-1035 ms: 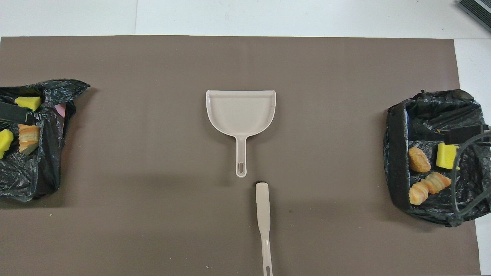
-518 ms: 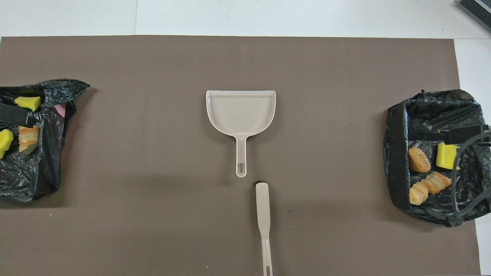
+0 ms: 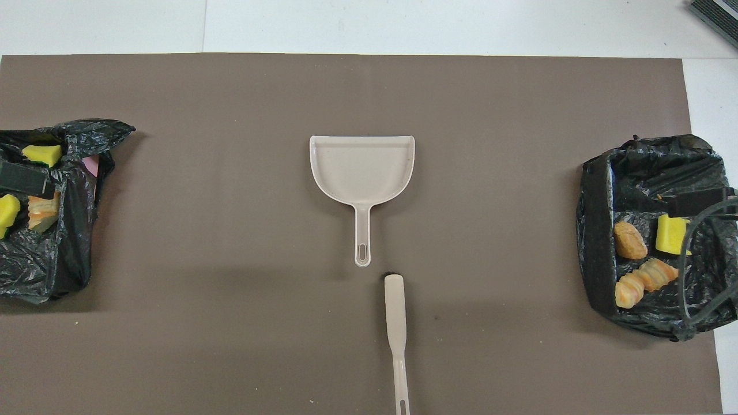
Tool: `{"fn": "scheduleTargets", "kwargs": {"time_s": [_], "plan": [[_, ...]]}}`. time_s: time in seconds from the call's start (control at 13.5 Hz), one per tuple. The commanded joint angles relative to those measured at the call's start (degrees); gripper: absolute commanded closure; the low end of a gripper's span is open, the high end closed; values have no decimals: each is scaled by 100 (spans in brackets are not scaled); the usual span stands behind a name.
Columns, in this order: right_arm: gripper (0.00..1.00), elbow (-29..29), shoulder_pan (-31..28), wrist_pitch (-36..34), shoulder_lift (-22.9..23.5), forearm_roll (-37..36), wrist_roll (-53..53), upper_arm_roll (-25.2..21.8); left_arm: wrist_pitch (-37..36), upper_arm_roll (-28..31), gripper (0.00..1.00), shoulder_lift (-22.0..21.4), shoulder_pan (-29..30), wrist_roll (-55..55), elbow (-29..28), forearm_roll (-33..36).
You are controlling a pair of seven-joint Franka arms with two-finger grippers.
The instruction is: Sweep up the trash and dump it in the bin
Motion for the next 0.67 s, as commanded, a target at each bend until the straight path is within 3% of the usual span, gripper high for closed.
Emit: {"fn": "scheduleTargets", "kwargs": {"time_s": [0.0, 0.22, 0.59], "plan": [[0, -17, -30, 60, 0, 23, -109, 8, -235, 55, 0, -64, -124, -58, 50, -100], [0, -17, -30, 60, 0, 23, -109, 8, -350, -85, 0, 41, -98, -189, 419, -109], [0, -17, -30, 60, -9, 23, -109, 8, -263, -94, 0, -81, -327, -393, 350, -91]]}}
